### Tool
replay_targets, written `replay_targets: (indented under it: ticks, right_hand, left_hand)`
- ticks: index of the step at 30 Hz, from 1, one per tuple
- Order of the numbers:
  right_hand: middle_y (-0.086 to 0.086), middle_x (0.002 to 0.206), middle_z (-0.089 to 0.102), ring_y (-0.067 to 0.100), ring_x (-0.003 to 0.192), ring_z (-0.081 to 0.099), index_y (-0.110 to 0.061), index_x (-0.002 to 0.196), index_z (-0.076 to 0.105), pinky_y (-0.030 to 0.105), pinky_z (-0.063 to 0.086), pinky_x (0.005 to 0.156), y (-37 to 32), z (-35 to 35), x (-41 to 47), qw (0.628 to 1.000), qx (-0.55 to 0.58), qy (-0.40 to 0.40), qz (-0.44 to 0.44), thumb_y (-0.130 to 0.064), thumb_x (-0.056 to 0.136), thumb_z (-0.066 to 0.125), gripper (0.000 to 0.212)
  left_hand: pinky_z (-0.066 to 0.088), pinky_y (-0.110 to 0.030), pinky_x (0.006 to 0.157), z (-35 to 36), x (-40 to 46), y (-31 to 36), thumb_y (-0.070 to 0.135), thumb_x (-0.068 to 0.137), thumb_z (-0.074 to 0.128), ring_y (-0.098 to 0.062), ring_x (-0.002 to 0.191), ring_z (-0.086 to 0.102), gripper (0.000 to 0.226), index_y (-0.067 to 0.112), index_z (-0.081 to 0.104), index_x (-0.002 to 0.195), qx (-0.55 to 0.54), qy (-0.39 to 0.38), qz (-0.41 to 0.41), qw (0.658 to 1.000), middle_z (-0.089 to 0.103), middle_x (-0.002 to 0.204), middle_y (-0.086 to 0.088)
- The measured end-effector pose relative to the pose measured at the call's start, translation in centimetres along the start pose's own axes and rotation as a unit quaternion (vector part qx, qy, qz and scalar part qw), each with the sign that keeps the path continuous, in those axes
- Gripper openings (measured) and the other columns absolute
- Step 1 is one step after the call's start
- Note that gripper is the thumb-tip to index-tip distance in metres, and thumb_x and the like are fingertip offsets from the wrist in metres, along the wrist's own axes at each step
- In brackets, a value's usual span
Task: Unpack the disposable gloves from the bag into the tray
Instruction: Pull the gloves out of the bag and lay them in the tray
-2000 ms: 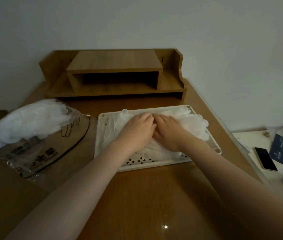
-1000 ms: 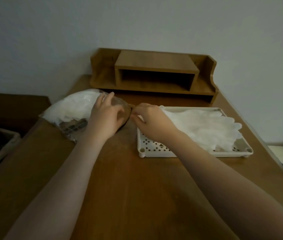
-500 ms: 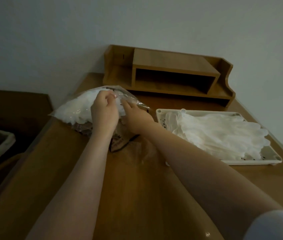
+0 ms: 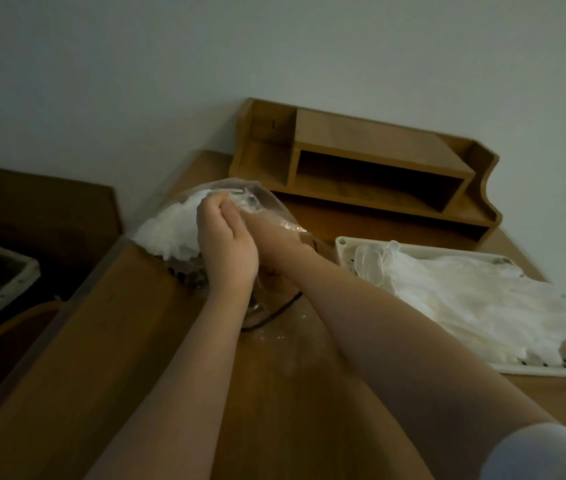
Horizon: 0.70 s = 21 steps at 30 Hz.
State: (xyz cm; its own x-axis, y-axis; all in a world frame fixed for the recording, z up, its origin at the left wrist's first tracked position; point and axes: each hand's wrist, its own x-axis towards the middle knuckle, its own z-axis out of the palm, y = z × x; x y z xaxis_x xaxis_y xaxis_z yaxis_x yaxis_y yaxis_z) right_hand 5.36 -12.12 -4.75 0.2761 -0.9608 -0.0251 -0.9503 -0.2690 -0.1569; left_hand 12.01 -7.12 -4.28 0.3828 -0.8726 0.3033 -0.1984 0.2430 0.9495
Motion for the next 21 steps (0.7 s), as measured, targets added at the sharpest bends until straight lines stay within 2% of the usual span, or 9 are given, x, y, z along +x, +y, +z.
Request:
replay_targets:
  ticks: [3,5,7,10,12,15,16,19,21]
  right_hand:
    - [0.003,0.098,0.057,0.019,0.090,0.058,-0.016,0.109,0.057,0.037,0.051,0.085,0.1,-1.6,-2.9,0.996,-0.069,0.037,0.029,-0.018,0.096,0.049,0.015]
    - [0.001,0.089,0.050,0.018,0.085,0.056,-0.016,0.104,0.055,0.032,0.050,0.076,0.4,-2.7,-6.0,0.995,-0.078,0.060,0.031,-0.018,0.095,0.051,0.010]
    - [0.003,0.089,0.051,0.023,0.086,0.059,-0.016,0.099,0.052,0.031,0.043,0.066,0.6,-3.7,-9.7,0.993,-0.083,0.079,0.021,-0.019,0.096,0.048,0.006]
    - [0.006,0.088,0.056,0.022,0.063,0.055,-0.009,0.097,0.052,0.030,0.036,0.051,1.2,-3.7,-14.8,0.979,-0.157,0.124,-0.051,-0.012,0.080,0.068,0.023]
    - [0.005,0.086,0.056,0.016,0.055,0.045,-0.009,0.095,0.053,0.028,0.036,0.047,2.3,-2.9,-17.1,0.978,-0.175,0.099,-0.046,-0.010,0.067,0.079,0.039]
    - [0.002,0.112,0.057,0.018,0.086,0.058,-0.014,0.117,0.050,0.029,0.049,0.073,4.0,-2.4,-18.0,0.997,-0.059,0.038,0.014,-0.031,0.093,0.052,0.030]
    - [0.001,0.111,0.060,0.016,0.086,0.061,-0.015,0.117,0.053,0.027,0.051,0.074,4.4,-2.8,-18.0,0.998,0.013,0.049,0.044,-0.031,0.096,0.047,0.028]
    - [0.000,0.103,0.067,0.009,0.063,0.066,-0.016,0.115,0.059,0.017,0.050,0.055,5.9,-3.7,-18.2,0.974,0.181,0.079,0.112,-0.019,0.098,0.041,0.025]
    - [0.000,0.096,0.066,0.012,0.060,0.064,-0.017,0.107,0.061,0.022,0.051,0.057,6.5,-3.8,-18.3,0.974,0.123,0.120,0.146,-0.020,0.098,0.044,0.020]
  left_hand:
    - [0.038,-0.004,0.083,0.2,-0.6,0.2,0.016,0.103,0.029,0.004,0.095,0.051,0.032,0.004,0.049,0.126,0.012,0.005,0.026,1.000,0.049,0.112,0.003]
    - [0.040,-0.034,0.102,0.5,-0.9,0.0,0.017,0.102,0.028,-0.014,0.106,0.054,0.032,0.004,0.050,0.122,0.025,0.009,0.056,0.998,0.047,0.108,0.006]
    - [0.039,-0.053,0.100,0.9,-1.5,0.0,0.020,0.101,0.027,-0.019,0.106,0.052,0.034,0.005,0.048,0.122,0.043,-0.004,0.080,0.996,0.046,0.107,0.007]
    - [0.042,-0.051,0.095,1.6,-2.8,0.3,0.025,0.099,0.025,-0.019,0.104,0.051,0.038,0.005,0.046,0.123,0.060,-0.041,0.107,0.992,0.044,0.107,0.007]
    - [0.041,-0.053,0.096,2.2,-3.6,0.4,0.023,0.100,0.026,-0.022,0.103,0.053,0.033,0.007,0.047,0.120,0.076,-0.073,0.096,0.990,0.047,0.105,0.005]
    - [0.035,-0.053,0.103,2.9,-4.5,0.6,0.014,0.099,0.033,-0.023,0.108,0.051,0.022,0.008,0.051,0.110,0.138,-0.129,0.094,0.977,0.052,0.108,-0.002]
    - [0.034,-0.051,0.105,3.0,-4.7,0.8,0.010,0.098,0.036,-0.023,0.112,0.049,0.020,0.009,0.051,0.110,0.143,-0.141,0.106,0.974,0.053,0.114,-0.004]
    - [0.029,-0.043,0.109,2.6,-5.5,2.1,-0.002,0.086,0.046,-0.015,0.125,0.036,0.034,0.012,0.048,0.118,0.101,-0.177,0.206,0.957,0.045,0.135,-0.005]
    - [0.019,-0.050,0.114,2.6,-5.9,2.7,0.003,0.082,0.046,-0.017,0.133,0.029,0.033,0.018,0.048,0.111,0.107,-0.229,0.319,0.913,0.038,0.142,-0.009]
